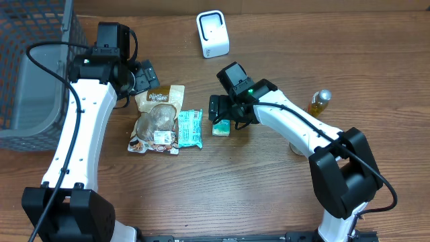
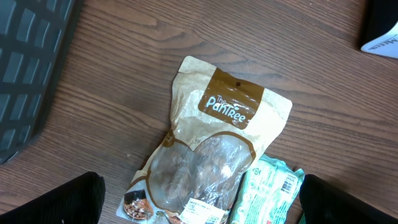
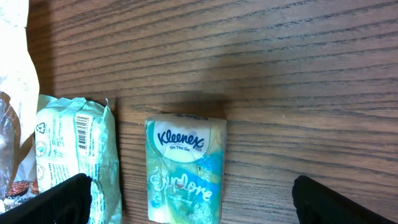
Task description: Scan the item barcode
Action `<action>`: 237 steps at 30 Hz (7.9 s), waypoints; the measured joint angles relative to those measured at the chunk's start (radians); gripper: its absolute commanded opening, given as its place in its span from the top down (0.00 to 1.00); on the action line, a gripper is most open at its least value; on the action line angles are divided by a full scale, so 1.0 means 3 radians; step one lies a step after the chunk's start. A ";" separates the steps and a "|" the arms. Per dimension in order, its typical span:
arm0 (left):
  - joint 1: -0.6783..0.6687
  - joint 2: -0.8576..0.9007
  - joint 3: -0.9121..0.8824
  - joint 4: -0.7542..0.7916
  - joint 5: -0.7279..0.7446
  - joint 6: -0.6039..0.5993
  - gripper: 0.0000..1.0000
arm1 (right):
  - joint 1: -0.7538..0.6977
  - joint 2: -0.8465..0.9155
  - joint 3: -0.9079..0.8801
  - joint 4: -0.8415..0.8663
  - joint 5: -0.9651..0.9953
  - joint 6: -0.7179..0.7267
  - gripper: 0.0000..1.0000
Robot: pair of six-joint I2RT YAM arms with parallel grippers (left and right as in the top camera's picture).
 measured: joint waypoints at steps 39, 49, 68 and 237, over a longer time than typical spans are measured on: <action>0.0000 0.0000 0.0000 0.0000 0.0000 0.0001 0.00 | 0.0000 0.0001 -0.0001 0.0048 0.0027 0.0053 0.48; 0.0000 0.0000 0.0000 0.0000 0.0000 0.0001 0.00 | 0.0000 0.0004 -0.0214 0.0148 0.0116 0.0170 0.49; 0.0000 0.0000 0.0000 0.0000 0.0000 0.0000 0.00 | 0.0062 0.0052 -0.0242 0.0175 0.0113 0.0388 0.54; 0.0000 0.0000 0.0000 0.0000 0.0000 0.0001 0.00 | -0.0182 -0.0346 -0.0373 -0.0076 -0.0649 -0.0099 0.96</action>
